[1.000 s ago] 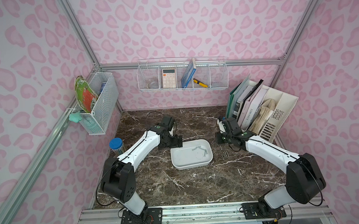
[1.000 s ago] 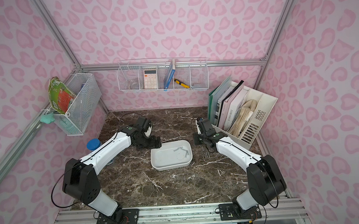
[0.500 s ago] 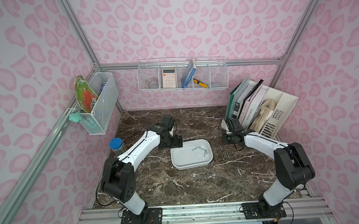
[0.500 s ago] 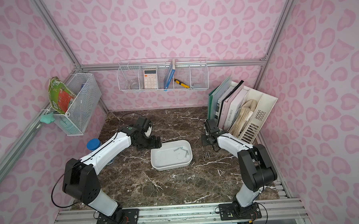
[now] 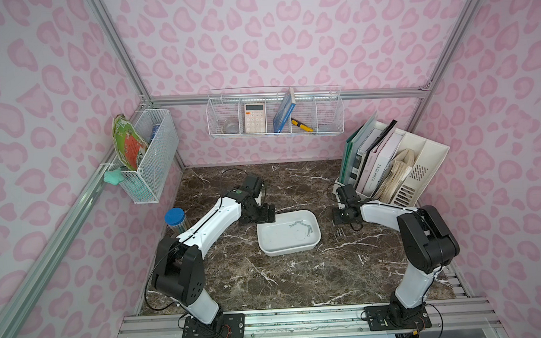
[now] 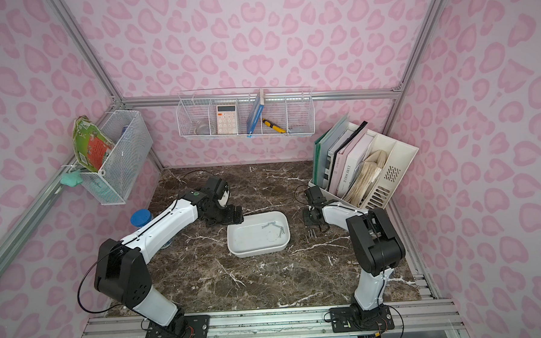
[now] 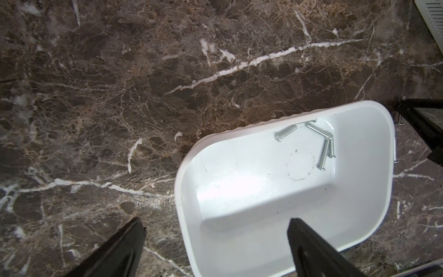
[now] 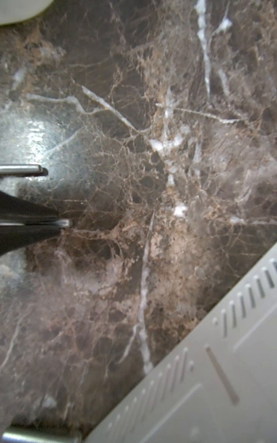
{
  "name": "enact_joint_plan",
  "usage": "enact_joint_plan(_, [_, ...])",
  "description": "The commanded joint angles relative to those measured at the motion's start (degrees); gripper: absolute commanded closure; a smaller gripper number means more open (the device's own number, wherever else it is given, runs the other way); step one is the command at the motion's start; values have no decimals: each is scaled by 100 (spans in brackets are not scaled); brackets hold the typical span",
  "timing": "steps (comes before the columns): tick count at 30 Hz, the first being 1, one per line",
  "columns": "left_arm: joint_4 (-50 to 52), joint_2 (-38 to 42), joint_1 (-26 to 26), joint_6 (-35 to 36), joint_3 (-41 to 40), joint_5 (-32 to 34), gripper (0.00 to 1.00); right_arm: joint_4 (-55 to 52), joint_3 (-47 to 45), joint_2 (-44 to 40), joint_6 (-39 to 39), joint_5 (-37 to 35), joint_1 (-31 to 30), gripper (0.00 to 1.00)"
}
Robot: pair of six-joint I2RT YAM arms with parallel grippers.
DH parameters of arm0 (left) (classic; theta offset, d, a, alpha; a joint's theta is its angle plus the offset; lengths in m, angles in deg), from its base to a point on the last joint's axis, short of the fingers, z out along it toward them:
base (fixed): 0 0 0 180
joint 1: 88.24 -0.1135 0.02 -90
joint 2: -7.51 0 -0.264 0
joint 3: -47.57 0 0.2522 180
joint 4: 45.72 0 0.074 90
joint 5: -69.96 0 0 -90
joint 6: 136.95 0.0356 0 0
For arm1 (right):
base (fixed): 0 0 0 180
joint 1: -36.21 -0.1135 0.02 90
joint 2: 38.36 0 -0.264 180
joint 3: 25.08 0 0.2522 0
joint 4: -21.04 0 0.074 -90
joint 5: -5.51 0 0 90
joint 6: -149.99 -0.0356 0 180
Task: Take out the screws from the storage box
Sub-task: Place the screw at the center of the board, then pick up the screw from the storage box.
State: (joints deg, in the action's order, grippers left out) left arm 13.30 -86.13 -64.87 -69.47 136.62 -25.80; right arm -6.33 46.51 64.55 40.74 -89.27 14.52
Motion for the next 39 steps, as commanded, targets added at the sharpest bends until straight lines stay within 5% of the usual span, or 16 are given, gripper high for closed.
enact_joint_plan(1, [27, 31, 9, 38, -19, -18, 2, -25, -17, 75, -41, -6, -10, 90])
enact_joint_plan(12, [-53, 278, 27, 55, -111, 248, 3, -310, 134, -457, -198, 115, -122, 72])
enact_joint_plan(22, [-93, 463, 44, -32, -161, 157, 3, -936, 971, -1304, -14, 400, -779, 74])
enact_joint_plan(30, [-139, 501, 44, -155, -199, 159, 3, -1231, 1291, -794, 409, 8, -2238, 74])
enact_joint_plan(39, [-162, 357, 44, -209, -217, 173, 3, -1399, 1601, 72, 404, -223, -2383, 73])
